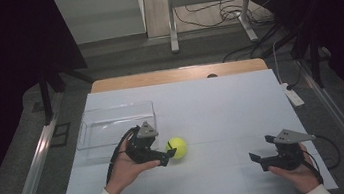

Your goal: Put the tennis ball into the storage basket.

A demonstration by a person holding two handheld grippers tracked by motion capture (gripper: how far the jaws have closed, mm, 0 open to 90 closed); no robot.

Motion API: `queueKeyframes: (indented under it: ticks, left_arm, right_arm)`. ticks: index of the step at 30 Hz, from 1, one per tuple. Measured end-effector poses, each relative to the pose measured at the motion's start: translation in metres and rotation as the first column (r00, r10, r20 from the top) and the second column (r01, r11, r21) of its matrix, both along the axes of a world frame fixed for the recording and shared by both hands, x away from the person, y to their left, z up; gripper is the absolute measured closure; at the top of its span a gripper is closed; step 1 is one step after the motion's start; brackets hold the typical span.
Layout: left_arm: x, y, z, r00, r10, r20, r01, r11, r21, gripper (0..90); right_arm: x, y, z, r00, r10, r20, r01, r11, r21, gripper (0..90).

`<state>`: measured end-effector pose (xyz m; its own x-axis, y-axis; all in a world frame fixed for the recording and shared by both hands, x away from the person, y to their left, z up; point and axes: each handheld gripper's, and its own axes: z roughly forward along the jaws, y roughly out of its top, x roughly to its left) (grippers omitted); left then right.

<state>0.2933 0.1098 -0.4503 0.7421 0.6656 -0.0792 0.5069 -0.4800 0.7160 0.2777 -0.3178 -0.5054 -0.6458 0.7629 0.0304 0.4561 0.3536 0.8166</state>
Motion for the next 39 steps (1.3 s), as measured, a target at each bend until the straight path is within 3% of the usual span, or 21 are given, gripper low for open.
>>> queueKeyframes:
  ticks: [39]
  left_arm:
    - [0.024, -0.031, 0.007, 0.9987, -0.050, -0.009, 0.050, 0.9983, 0.029, 8.9]
  right_arm:
    - [-0.001, -0.001, 0.000, 1.0000, 0.000, 0.001, 0.000, 1.000, -0.002, 9.5]
